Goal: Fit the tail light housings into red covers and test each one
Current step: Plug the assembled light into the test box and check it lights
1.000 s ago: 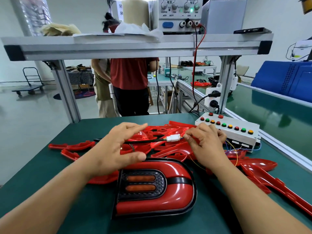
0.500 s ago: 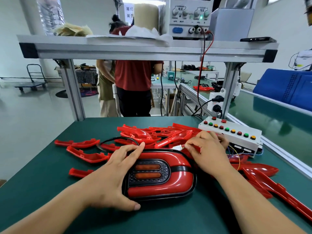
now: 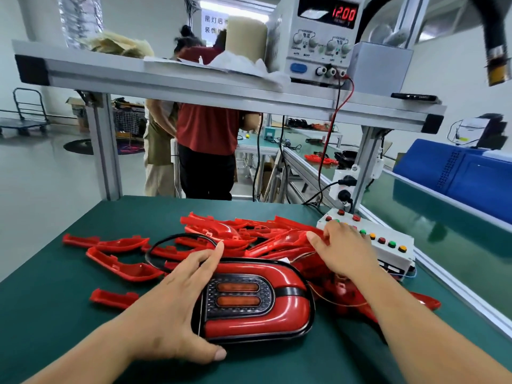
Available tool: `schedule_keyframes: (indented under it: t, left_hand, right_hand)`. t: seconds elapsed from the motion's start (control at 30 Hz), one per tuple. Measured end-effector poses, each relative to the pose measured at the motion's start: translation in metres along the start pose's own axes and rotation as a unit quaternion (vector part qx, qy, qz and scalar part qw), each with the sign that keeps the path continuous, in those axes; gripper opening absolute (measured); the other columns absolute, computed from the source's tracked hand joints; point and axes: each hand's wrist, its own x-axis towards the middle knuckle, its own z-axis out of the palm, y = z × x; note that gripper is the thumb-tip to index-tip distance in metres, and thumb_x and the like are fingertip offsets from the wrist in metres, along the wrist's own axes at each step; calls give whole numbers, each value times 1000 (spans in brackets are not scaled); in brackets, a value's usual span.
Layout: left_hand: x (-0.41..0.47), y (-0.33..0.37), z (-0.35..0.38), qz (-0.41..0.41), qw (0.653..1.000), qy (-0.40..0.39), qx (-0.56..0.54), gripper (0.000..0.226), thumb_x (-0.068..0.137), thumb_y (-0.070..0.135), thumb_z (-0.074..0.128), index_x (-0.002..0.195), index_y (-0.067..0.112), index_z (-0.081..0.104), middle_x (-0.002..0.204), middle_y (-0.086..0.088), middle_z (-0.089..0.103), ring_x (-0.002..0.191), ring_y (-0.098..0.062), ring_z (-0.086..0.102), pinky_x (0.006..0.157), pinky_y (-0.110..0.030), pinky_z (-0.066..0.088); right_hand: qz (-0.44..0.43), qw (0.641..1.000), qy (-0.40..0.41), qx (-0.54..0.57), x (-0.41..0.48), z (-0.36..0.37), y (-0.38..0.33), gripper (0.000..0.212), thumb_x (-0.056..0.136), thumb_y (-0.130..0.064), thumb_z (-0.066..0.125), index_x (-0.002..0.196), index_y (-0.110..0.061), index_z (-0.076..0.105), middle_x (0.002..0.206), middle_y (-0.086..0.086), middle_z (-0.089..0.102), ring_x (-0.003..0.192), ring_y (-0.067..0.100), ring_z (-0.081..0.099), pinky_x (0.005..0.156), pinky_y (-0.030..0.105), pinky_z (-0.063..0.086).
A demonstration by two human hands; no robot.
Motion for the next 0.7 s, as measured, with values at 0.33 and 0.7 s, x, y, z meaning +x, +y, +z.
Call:
schedule_keyframes:
  t: [0.33,0.7]
  left_hand:
    - [3,10,-4,-32,996,1,82,137,49,87,62,124,56,-47,120,52,-45,106,32,-41,102,-9,-17]
    - [5,11,-5,-37,995,-19,95,135,51,88,60,120,55,-51,121,49,-49,103,32,-44,92,-1,-24]
  right_hand:
    - [-5,993,-111,-43,40,15,14,93,86,-78,13,143,-7,35,163,6,14,151,20,2,117,51,14]
    - [-7,990,-118,-73,48,31,13,97,83,-80,3,150,-16,31,164,2,5,150,17,-12,118,51,-2]
